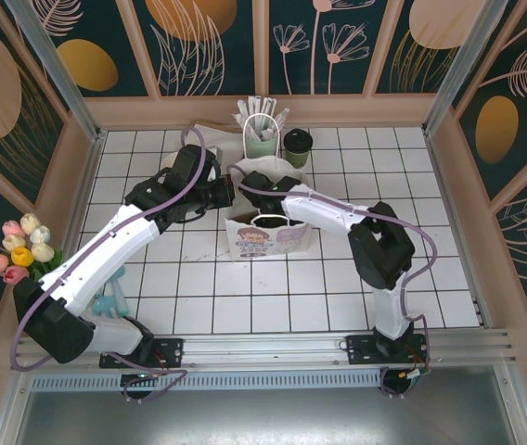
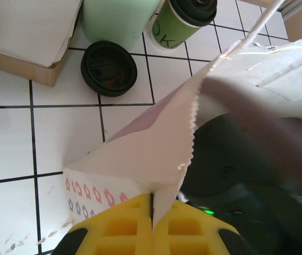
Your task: Pack the takeout coffee
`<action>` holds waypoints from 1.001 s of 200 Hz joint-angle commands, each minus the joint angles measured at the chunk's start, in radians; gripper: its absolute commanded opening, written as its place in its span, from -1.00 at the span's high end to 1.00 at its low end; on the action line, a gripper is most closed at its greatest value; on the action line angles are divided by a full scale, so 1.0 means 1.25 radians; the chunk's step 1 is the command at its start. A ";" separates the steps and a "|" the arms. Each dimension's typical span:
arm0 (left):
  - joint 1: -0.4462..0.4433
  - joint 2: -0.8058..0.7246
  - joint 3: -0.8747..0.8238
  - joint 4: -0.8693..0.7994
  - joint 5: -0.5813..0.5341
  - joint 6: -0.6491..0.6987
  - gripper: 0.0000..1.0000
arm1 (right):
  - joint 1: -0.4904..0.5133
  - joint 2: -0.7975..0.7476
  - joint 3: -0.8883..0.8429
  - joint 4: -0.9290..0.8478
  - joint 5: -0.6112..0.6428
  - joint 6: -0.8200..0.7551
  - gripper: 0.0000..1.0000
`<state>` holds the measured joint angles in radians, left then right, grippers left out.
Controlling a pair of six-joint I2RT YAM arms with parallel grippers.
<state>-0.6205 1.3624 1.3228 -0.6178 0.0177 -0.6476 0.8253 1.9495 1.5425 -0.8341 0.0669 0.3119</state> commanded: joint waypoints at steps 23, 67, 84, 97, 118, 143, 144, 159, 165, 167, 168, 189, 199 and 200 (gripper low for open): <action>0.004 -0.015 0.030 -0.024 -0.006 0.010 1.00 | -0.014 -0.125 0.043 0.023 -0.037 -0.065 0.29; 0.005 -0.014 0.030 -0.030 -0.001 0.007 1.00 | -0.034 -0.197 0.040 0.054 -0.073 -0.075 -0.08; 0.005 -0.014 0.031 -0.029 0.001 0.007 1.00 | -0.039 -0.219 0.036 0.071 -0.074 -0.080 -0.16; 0.004 -0.014 0.033 -0.030 0.003 0.009 1.00 | -0.044 -0.238 0.029 0.088 -0.083 -0.083 -0.40; 0.005 -0.012 0.029 -0.025 0.014 0.017 1.00 | -0.049 -0.278 -0.002 0.141 -0.101 -0.089 -0.87; 0.005 -0.011 0.027 -0.027 0.016 0.036 1.00 | -0.055 -0.329 -0.049 0.210 -0.101 -0.104 -0.89; 0.004 -0.011 0.027 -0.026 0.016 0.036 1.00 | -0.055 -0.330 -0.050 0.211 -0.101 -0.104 -0.89; 0.007 -0.005 0.034 -0.032 0.032 0.044 1.00 | -0.061 -0.362 -0.068 0.246 -0.130 -0.116 -0.94; 0.007 -0.002 0.037 -0.035 0.034 0.045 1.00 | -0.066 -0.377 -0.081 0.269 -0.157 -0.118 -0.98; 0.007 -0.002 0.037 -0.036 0.034 0.046 1.00 | -0.069 -0.384 -0.085 0.276 -0.165 -0.118 -0.98; 0.007 -0.002 0.038 -0.036 0.034 0.047 1.00 | -0.069 -0.386 -0.088 0.280 -0.168 -0.118 -0.98; 0.008 0.001 0.039 -0.038 0.036 0.049 1.00 | -0.088 -0.444 -0.138 0.359 -0.165 -0.110 -0.98; 0.007 -0.001 0.036 -0.036 0.033 0.050 1.00 | -0.104 -0.474 -0.162 0.384 -0.152 -0.103 -0.98; 0.007 -0.002 0.036 -0.037 0.032 0.049 1.00 | -0.105 -0.477 -0.164 0.386 -0.151 -0.103 -0.98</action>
<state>-0.6178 1.3624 1.3396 -0.6491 0.0456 -0.6098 0.7311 1.4448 1.3941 -0.4957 -0.1097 0.1883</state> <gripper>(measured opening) 0.056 0.988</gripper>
